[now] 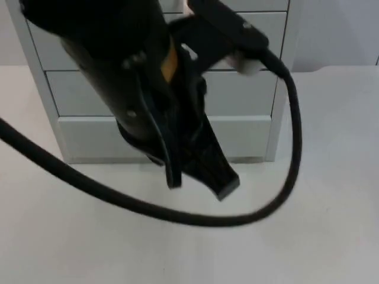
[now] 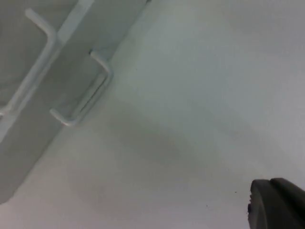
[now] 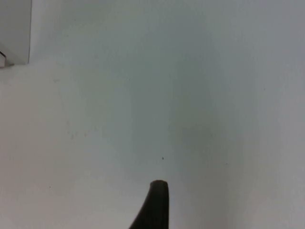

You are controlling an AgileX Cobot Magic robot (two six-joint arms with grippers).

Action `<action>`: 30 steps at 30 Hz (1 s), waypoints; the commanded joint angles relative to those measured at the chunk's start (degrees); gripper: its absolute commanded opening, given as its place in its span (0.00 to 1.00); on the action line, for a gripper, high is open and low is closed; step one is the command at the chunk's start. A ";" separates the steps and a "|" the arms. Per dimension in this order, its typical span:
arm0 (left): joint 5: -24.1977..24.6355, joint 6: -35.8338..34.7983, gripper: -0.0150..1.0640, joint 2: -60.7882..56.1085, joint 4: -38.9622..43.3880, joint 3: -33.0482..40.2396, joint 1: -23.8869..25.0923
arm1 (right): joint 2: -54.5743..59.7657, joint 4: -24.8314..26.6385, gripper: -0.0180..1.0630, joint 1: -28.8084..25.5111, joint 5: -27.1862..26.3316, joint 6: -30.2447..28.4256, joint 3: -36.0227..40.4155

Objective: Open the drawer with the left hand, place the block into the drawer with the right hand, then close the drawer with the left hand.

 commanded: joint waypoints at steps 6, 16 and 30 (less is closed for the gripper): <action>2.69 1.35 0.01 -4.56 -2.67 -0.03 9.16 | -0.35 -0.16 0.73 -0.31 -0.28 -0.37 0.25; 6.04 8.73 0.01 -11.08 -12.90 -0.03 32.10 | -0.35 0.06 0.72 -0.31 -0.38 -1.84 0.25; 11.44 12.56 0.01 -30.96 -16.91 4.21 53.67 | -0.35 3.27 0.72 -0.21 -1.32 -4.81 0.25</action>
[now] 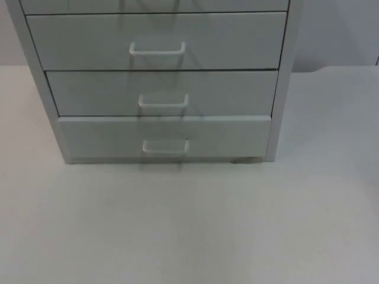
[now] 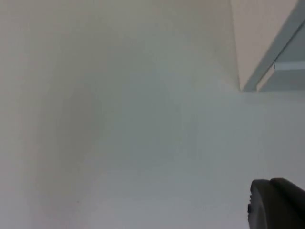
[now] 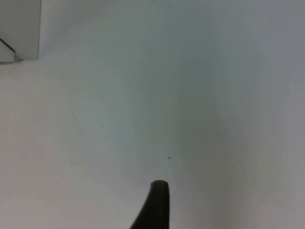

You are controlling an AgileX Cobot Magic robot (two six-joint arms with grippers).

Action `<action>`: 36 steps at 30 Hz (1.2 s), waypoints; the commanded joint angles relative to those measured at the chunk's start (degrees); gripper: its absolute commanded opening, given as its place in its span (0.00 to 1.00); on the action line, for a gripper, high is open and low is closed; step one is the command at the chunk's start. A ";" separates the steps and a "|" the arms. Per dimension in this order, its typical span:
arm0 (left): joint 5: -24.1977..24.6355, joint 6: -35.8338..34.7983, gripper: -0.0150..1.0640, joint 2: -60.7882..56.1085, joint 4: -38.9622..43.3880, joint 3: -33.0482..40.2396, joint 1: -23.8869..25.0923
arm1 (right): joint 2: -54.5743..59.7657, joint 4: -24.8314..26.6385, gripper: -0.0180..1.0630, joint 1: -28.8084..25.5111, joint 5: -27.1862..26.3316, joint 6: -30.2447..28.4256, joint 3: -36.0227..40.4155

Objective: Open the drawer with the left hand, place the block into the drawer with the right hand, then close the drawer with the left hand.

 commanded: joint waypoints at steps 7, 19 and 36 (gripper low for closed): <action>2.19 0.84 0.01 -13.95 -2.73 4.91 2.15 | -0.35 11.62 0.72 -0.21 0.45 -13.37 -1.56; 3.61 4.02 0.01 -34.22 -11.38 11.61 2.15 | -9.94 28.83 0.72 -0.21 0.98 -33.55 -1.68; 8.98 1.65 0.01 -60.82 -10.19 12.77 2.15 | -38.87 25.47 0.72 -0.21 5.21 -29.92 5.93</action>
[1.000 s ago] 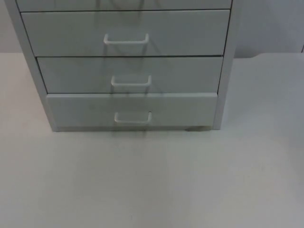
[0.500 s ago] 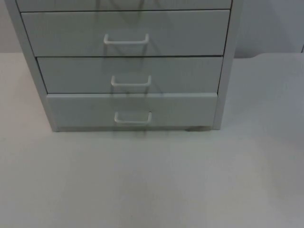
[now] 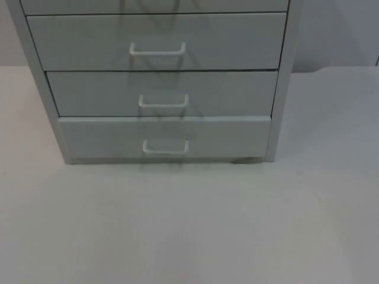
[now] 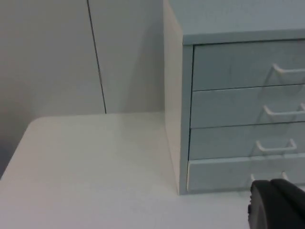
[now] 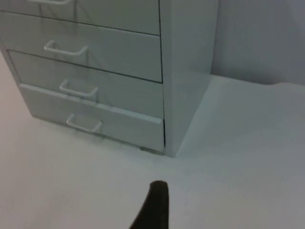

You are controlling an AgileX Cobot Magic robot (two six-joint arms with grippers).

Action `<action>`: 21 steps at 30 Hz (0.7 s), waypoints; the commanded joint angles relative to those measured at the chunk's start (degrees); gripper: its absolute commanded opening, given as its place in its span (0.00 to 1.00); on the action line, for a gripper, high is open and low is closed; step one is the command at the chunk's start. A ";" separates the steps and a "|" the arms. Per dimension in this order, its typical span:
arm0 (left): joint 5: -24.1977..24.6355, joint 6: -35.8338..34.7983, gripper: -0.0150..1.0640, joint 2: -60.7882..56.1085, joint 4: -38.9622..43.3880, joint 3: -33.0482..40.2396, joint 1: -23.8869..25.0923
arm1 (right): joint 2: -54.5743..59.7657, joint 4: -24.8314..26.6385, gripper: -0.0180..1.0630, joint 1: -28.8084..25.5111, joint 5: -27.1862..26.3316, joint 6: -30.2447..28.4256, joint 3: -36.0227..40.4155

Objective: Open the drawer with the left hand, place the block into the drawer with the right hand, then close the drawer with the left hand.

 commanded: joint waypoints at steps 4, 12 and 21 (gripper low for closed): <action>2.59 -1.48 0.01 -0.22 2.01 2.65 0.28 | -9.03 -11.36 0.72 -0.21 4.05 11.96 0.31; 2.10 -4.35 0.01 -0.22 6.73 10.26 0.28 | -15.31 -21.12 0.72 -0.21 11.62 22.47 0.31; 0.06 -4.47 0.01 -0.22 5.57 14.43 0.28 | -17.67 -24.90 0.72 -0.21 16.44 22.90 0.87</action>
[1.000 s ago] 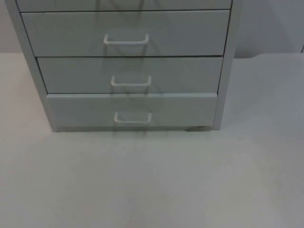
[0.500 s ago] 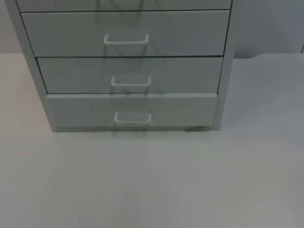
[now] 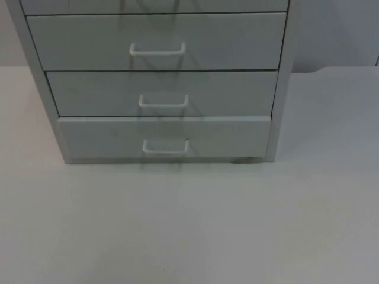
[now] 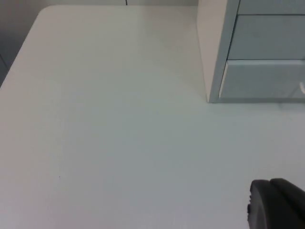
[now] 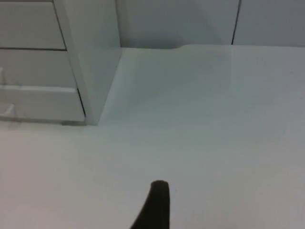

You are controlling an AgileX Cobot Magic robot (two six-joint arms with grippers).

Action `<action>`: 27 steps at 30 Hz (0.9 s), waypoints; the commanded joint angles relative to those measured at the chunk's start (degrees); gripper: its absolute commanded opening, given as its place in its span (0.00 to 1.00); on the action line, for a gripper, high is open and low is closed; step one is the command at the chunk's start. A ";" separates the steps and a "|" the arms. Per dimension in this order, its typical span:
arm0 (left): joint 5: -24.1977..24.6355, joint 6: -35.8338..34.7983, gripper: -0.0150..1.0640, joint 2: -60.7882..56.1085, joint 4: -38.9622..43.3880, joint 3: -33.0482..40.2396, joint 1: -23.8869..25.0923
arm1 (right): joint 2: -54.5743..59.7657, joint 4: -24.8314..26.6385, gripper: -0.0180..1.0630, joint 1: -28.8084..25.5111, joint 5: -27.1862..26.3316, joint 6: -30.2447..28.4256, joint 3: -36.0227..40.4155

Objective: Open the drawer with the left hand, place the block into the drawer with the right hand, then close the drawer with the left hand.

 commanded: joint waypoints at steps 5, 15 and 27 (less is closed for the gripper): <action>-1.00 -0.52 0.01 -0.11 -0.64 0.32 0.28 | -0.21 -3.61 0.72 -0.21 0.09 0.24 3.02; -1.00 -1.15 0.13 -0.11 -0.30 0.31 0.28 | -0.21 -3.75 0.72 -0.21 0.20 0.36 3.02; -1.00 -1.15 0.99 -0.11 -0.30 0.31 0.28 | -0.21 -4.57 0.72 -0.21 0.20 1.92 3.02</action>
